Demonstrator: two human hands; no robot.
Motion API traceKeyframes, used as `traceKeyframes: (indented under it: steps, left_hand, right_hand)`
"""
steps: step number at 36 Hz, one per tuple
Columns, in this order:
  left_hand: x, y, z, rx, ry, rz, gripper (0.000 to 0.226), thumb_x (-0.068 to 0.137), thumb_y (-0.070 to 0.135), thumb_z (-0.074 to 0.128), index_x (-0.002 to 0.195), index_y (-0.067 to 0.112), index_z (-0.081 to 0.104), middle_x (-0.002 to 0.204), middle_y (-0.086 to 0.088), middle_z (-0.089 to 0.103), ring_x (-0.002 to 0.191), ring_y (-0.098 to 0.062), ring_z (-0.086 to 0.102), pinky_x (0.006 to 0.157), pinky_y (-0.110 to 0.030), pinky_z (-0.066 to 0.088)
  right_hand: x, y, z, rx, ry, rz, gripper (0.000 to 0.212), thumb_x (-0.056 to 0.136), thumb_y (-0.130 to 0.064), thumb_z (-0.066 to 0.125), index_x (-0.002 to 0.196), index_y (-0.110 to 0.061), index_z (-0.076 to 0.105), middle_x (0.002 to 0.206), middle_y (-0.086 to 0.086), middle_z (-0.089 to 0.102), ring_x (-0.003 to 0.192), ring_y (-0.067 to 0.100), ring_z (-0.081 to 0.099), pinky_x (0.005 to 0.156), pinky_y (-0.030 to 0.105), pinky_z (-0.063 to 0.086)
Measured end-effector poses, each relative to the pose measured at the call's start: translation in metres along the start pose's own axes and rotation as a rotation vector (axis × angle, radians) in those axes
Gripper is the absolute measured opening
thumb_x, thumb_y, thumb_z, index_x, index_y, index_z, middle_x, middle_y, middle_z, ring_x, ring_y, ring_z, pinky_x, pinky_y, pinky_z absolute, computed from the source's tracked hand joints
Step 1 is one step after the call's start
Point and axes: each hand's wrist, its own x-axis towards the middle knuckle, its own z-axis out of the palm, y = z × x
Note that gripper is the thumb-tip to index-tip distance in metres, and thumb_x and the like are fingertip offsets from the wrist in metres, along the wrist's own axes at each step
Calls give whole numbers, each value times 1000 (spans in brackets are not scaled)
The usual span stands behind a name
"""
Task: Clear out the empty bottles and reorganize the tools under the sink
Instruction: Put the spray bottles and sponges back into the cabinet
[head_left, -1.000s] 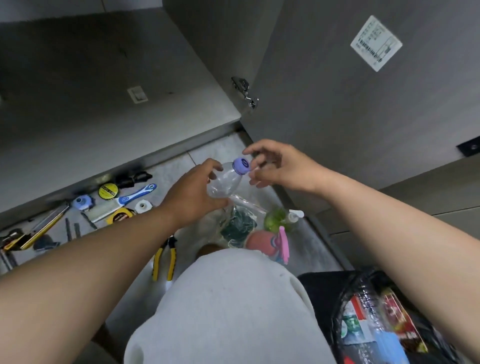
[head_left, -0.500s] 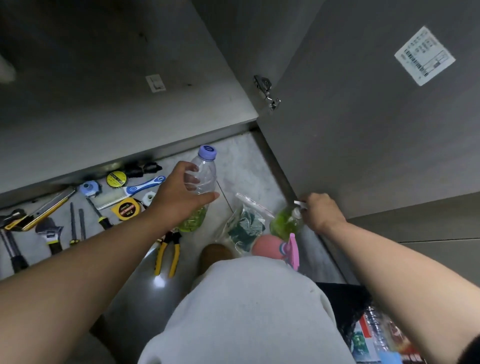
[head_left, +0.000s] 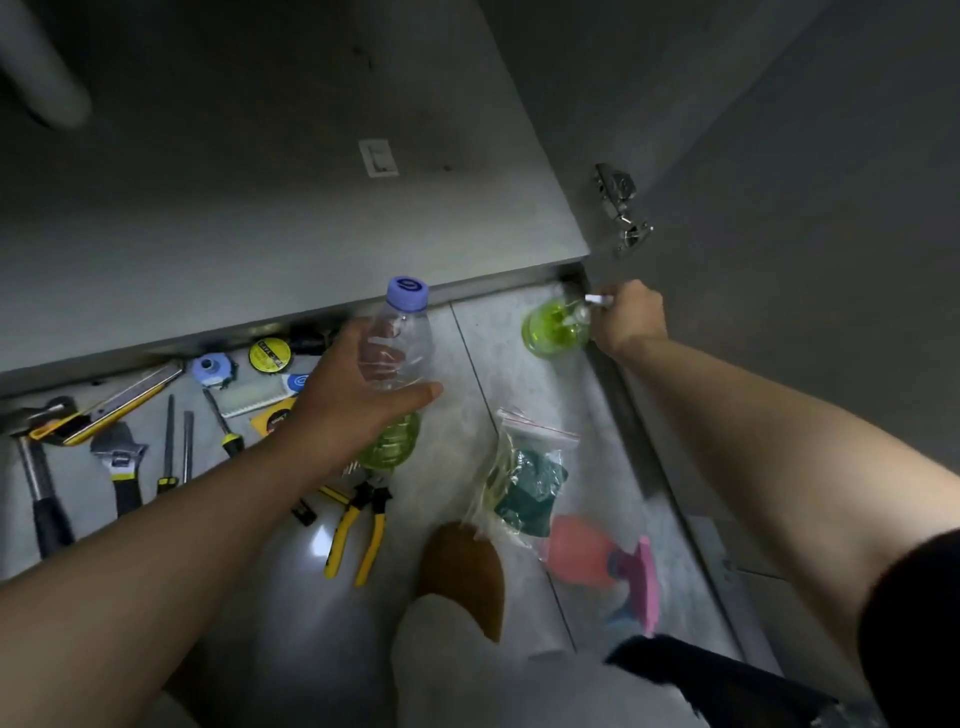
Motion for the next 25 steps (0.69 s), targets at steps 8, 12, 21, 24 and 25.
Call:
traceKeyframes:
  steps: [8,12,21,24,25]
  left_hand:
    - [7,-7,4,6,-17,-15,83,64,44,90,134,37,48,121,13,63,106,-4,62,78,-20,45]
    - [6,-6,12,-9,-41,-11,73,65,43,91,125,45,49,114,19,65,99,2,63,75,-18,46]
    - [-1,5,30,12,-83,45,69,67,38,92,122,39,50,110,15,65,98,-1,64,78,-22,49]
    - [-2,7,36,19,-100,80,70,65,35,93,120,37,51,110,12,66,98,-3,65,82,-24,53]
    - [-2,7,38,36,-109,93,69,65,35,94,118,38,51,110,11,67,97,-4,66,83,-27,55]
  right_hand:
    - [36,-26,17,237,83,97,27,88,-17,67,113,-21,75,113,10,73,110,24,67,86,16,43]
    - [36,-30,20,321,93,67,35,91,-11,60,123,-20,68,120,5,70,116,22,63,79,6,33]
    - [-42,-36,3,668,-156,49,29,91,-5,56,118,-11,61,103,10,66,92,23,62,80,27,46]
    - [-89,-37,-6,947,-716,3,46,83,-7,63,127,-18,61,112,6,65,102,19,66,86,36,55]
    - [-102,-37,-6,959,-799,-45,47,84,-8,65,129,-22,60,116,6,64,105,17,66,90,37,55]
